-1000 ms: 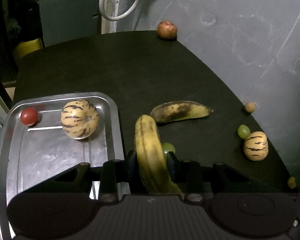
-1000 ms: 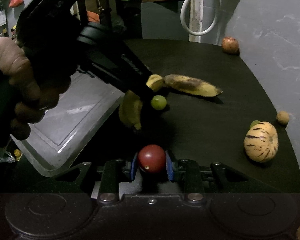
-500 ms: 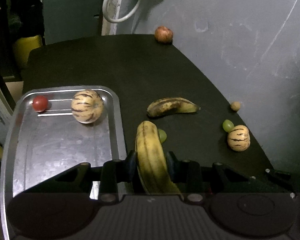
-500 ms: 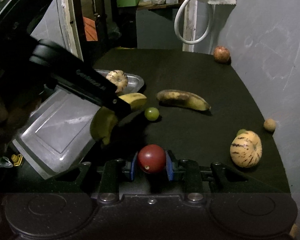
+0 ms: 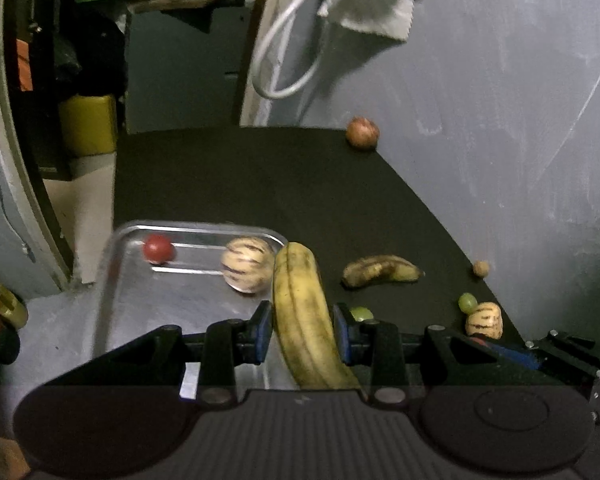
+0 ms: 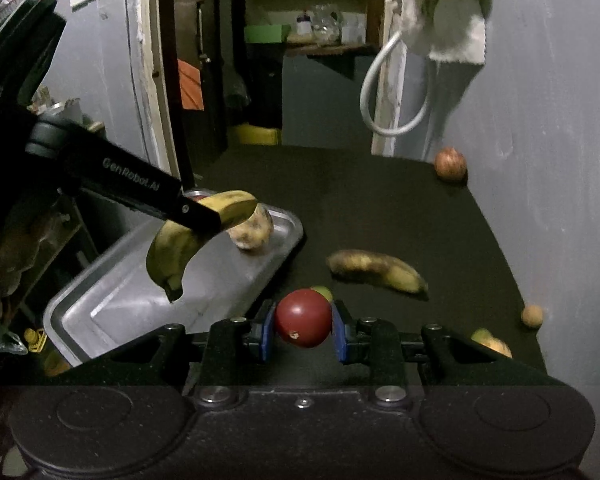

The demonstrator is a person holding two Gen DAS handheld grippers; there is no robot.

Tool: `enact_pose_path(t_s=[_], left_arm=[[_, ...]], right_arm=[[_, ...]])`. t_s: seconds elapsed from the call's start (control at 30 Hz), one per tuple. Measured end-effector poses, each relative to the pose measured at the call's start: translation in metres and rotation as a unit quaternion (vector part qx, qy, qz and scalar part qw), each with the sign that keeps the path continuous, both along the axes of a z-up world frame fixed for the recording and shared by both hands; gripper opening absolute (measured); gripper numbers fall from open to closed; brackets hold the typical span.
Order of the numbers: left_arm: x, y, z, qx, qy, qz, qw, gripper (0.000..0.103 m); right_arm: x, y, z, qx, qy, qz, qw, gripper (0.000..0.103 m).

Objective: Organize fruits
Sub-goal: 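Carry the banana and the tomato over the silver tray with both tools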

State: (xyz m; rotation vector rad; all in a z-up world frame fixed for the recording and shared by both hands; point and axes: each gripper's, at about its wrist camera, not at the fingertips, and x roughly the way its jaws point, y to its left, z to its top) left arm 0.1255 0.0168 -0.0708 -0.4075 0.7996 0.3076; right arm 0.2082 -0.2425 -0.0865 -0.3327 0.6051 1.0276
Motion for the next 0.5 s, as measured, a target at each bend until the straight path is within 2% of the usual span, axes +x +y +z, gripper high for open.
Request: enact_pose_path(t_s=[0.5], left_arm=[[-0.047, 0.053, 0.027, 0.018, -0.025, 0.045, 0.9985, 0.034]], right_arm=[[-0.025, 0.060, 0.054, 0.041, -0.035, 0.036, 0.998, 0.031]])
